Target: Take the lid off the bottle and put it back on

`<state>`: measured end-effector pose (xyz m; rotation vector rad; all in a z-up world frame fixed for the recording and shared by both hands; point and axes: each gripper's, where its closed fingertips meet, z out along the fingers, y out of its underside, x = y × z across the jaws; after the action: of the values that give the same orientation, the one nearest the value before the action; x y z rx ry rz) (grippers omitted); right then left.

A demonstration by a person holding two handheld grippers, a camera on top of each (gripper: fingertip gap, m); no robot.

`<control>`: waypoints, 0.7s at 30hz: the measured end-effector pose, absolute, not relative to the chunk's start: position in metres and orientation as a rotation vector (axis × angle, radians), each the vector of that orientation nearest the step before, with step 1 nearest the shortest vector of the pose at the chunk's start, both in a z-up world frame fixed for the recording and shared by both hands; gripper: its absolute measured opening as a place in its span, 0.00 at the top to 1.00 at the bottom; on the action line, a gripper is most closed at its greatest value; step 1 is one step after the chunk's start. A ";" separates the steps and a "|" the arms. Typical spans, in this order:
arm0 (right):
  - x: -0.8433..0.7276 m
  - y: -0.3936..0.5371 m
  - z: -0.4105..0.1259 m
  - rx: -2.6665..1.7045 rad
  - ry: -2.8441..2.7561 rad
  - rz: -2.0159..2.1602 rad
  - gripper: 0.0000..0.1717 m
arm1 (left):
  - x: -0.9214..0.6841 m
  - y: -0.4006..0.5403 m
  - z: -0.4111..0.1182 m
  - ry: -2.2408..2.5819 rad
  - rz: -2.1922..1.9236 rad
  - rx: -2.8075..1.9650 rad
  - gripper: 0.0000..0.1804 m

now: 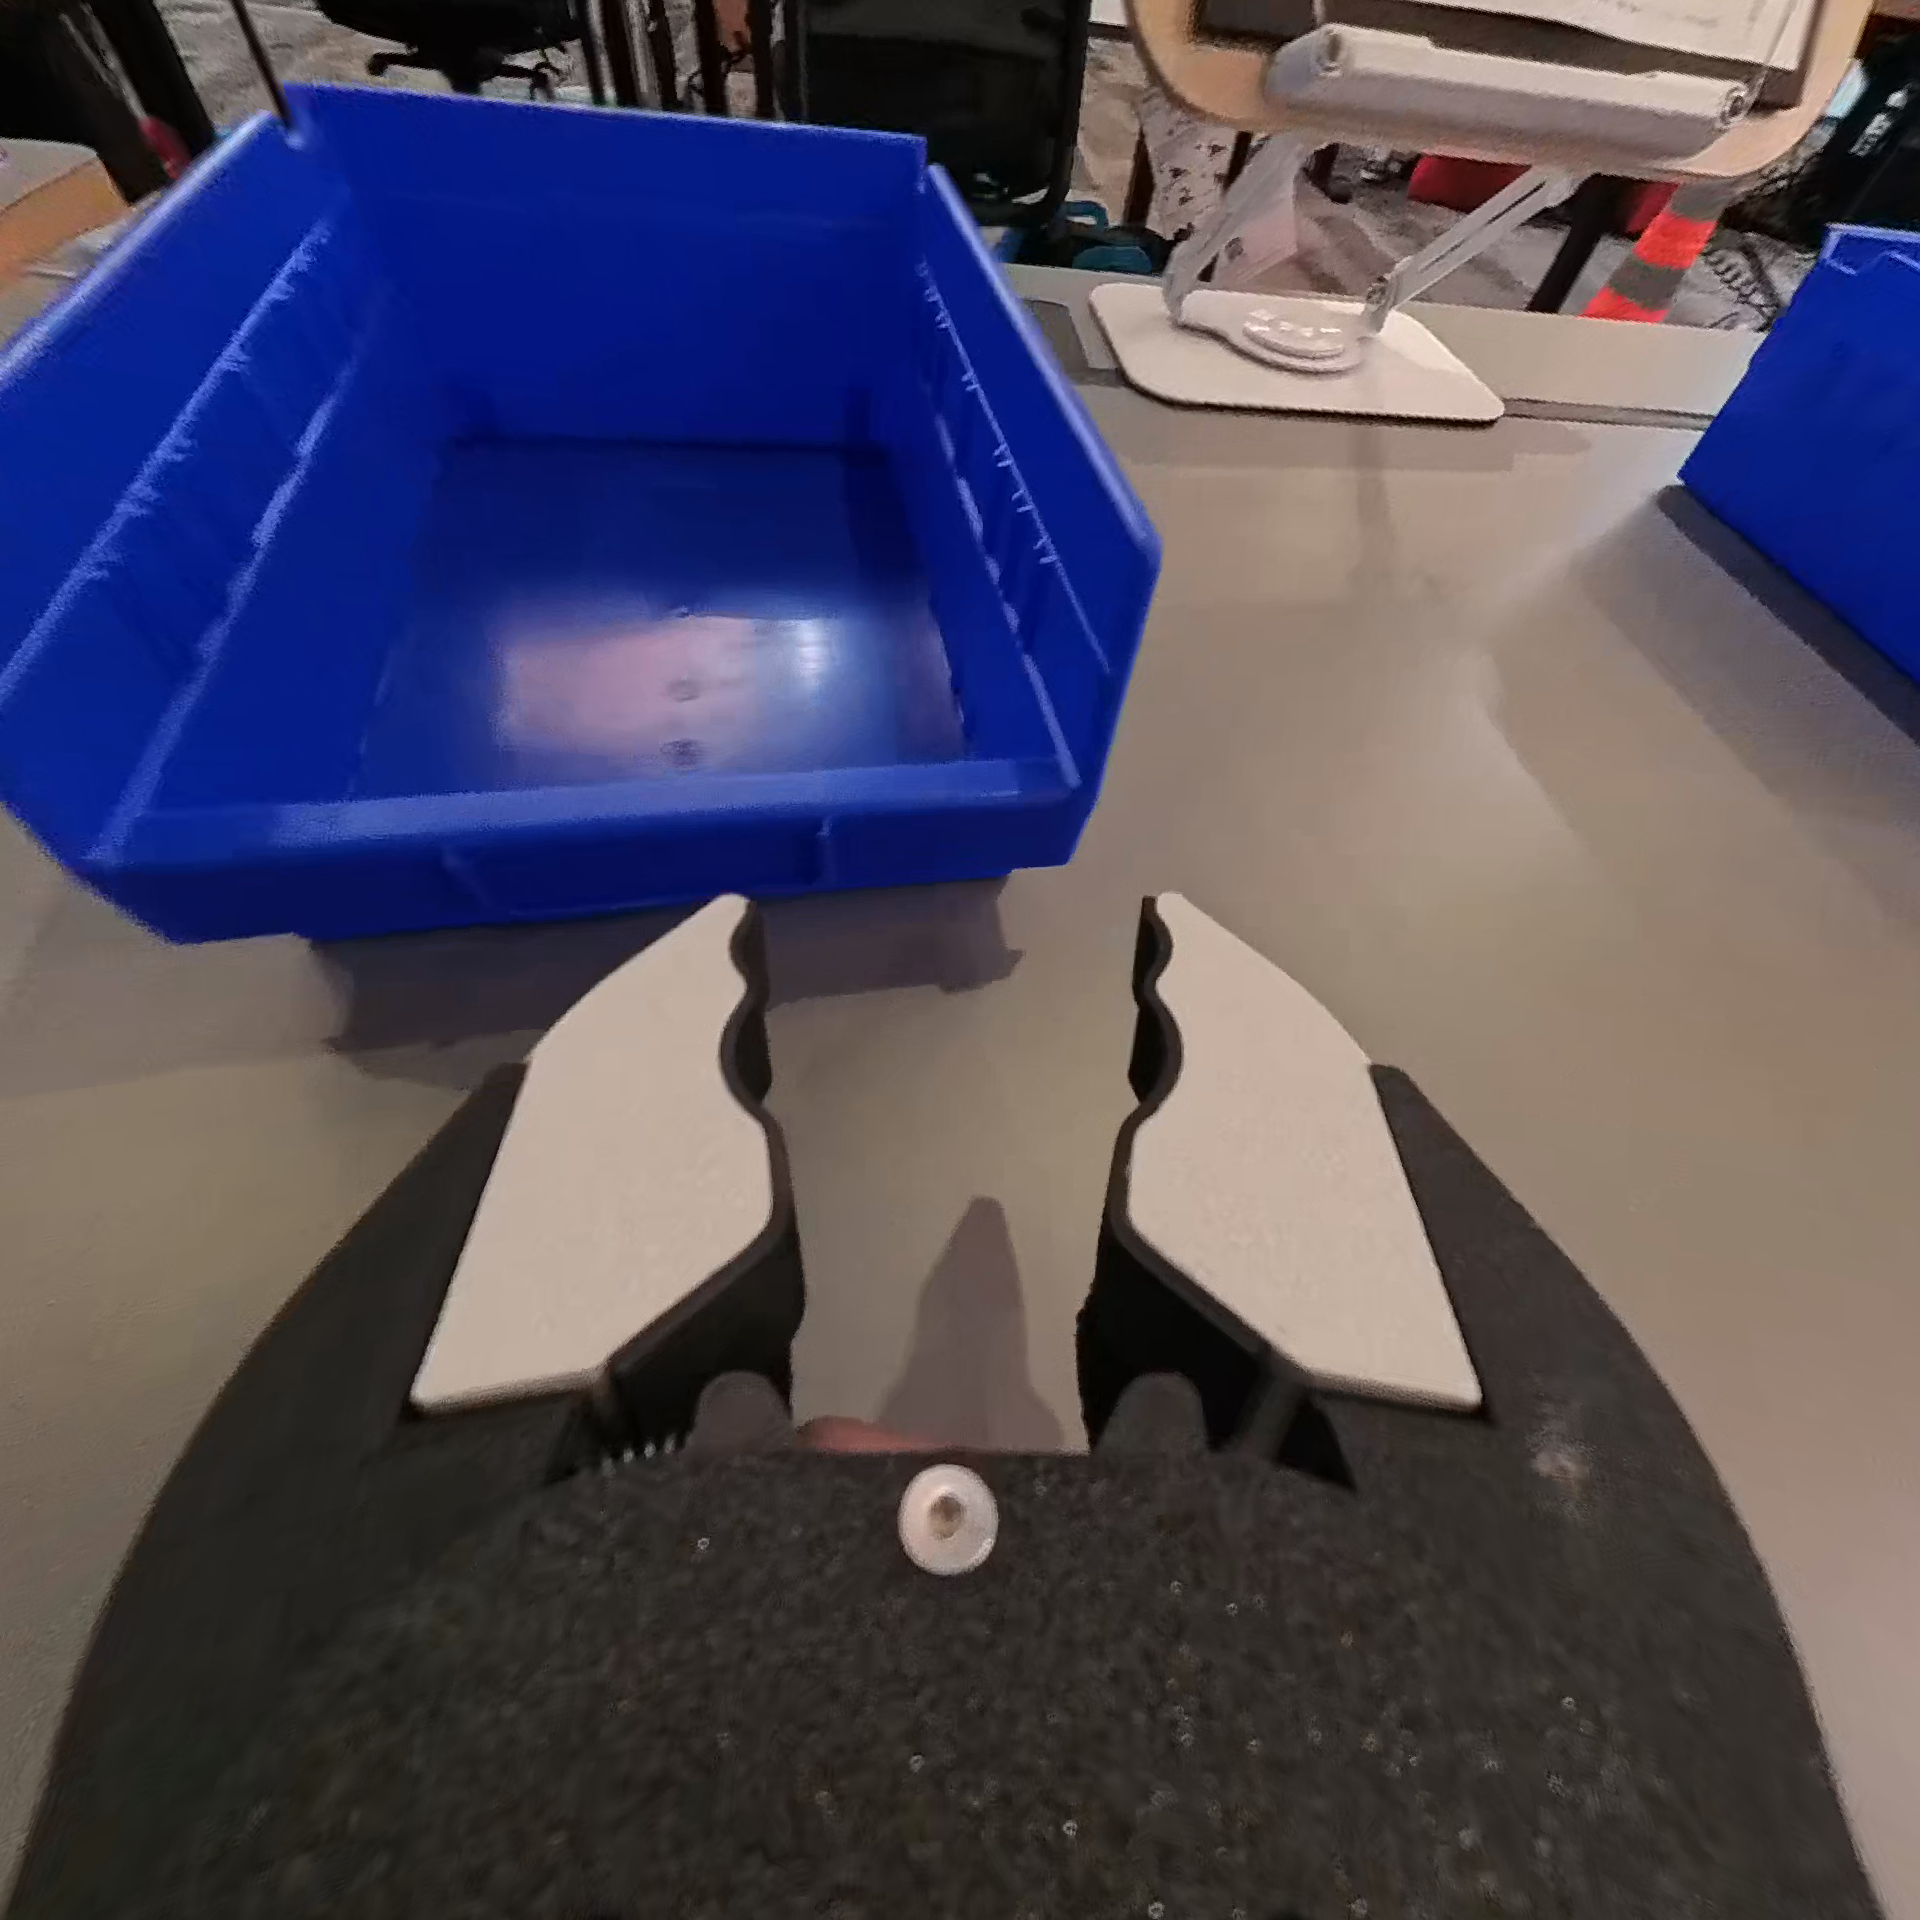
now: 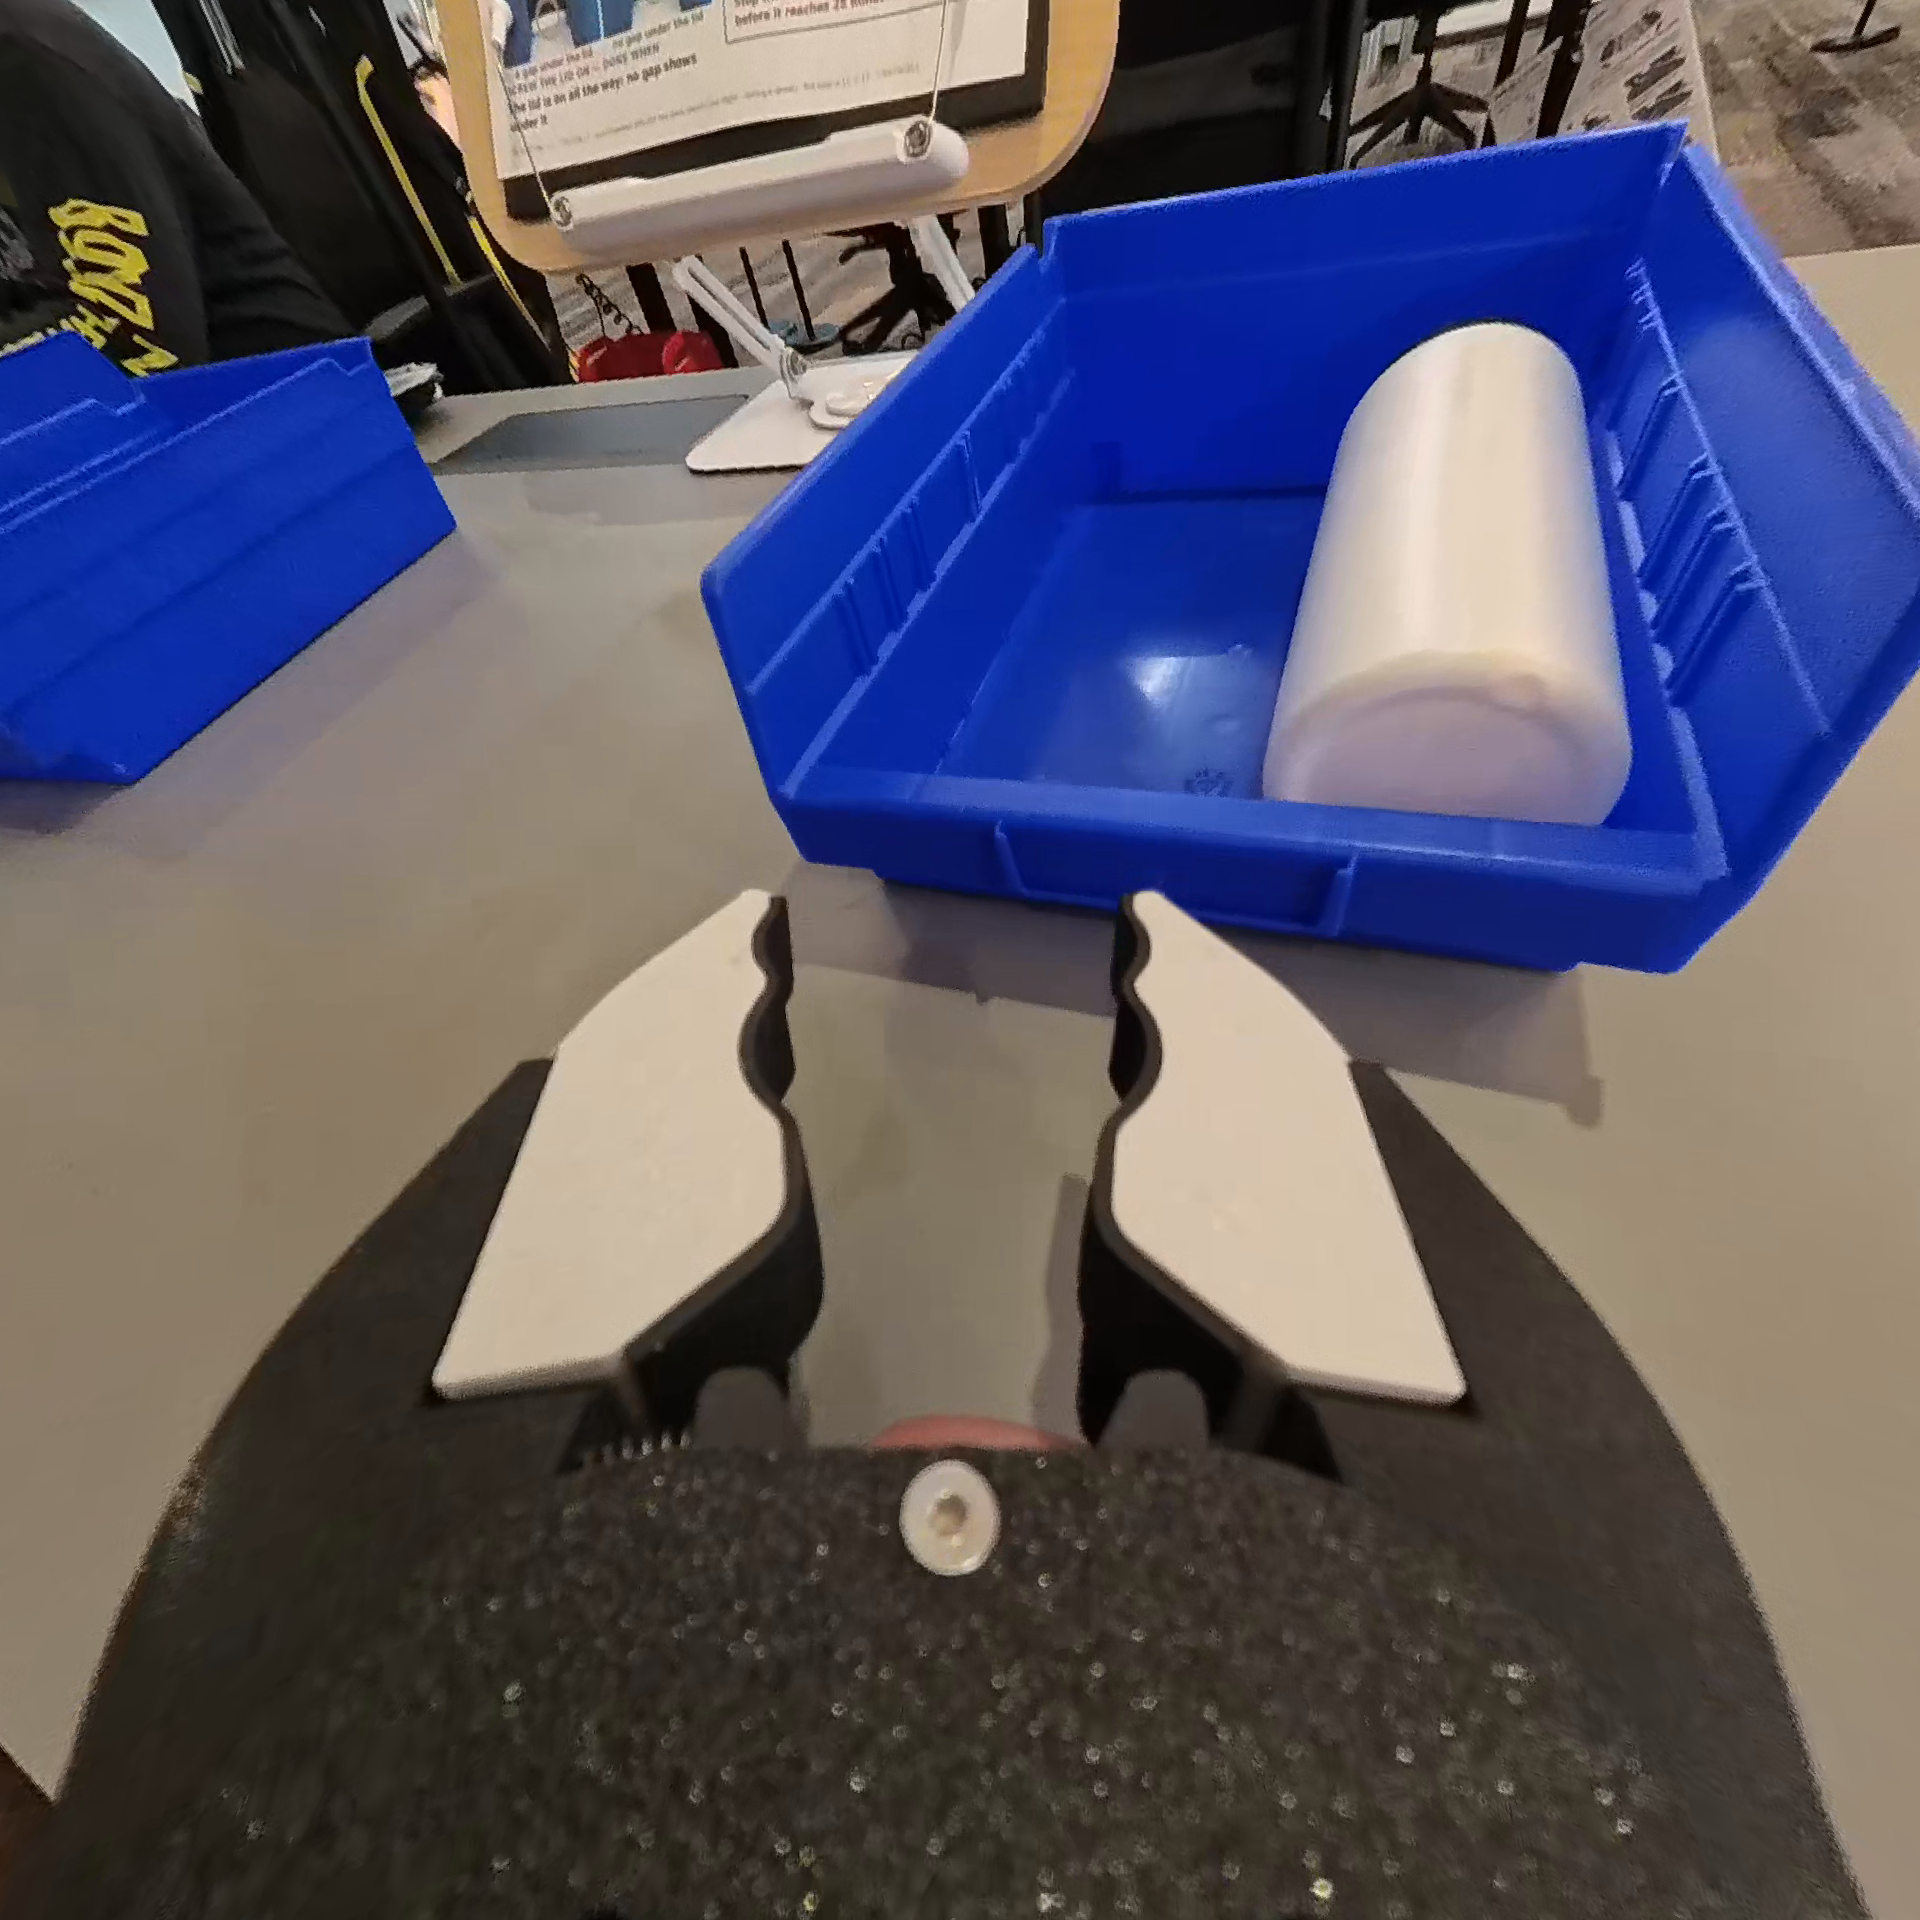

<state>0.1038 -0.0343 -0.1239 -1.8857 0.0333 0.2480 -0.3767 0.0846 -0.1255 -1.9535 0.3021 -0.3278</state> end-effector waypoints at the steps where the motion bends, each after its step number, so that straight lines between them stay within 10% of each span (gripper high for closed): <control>1: 0.105 -0.036 -0.124 -1.889 0.033 0.238 0.66 | -0.370 0.085 -0.125 0.322 -0.333 -1.949 0.63; 21: 0.182 -0.071 -0.121 -1.844 0.342 -0.014 0.60 | 0.045 0.030 -0.125 0.905 -0.826 -2.073 0.55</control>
<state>0.1816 -0.0707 -0.1213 -1.8438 0.3419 -0.0135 0.0451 0.0300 -0.1252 -2.0725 0.9052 -0.8262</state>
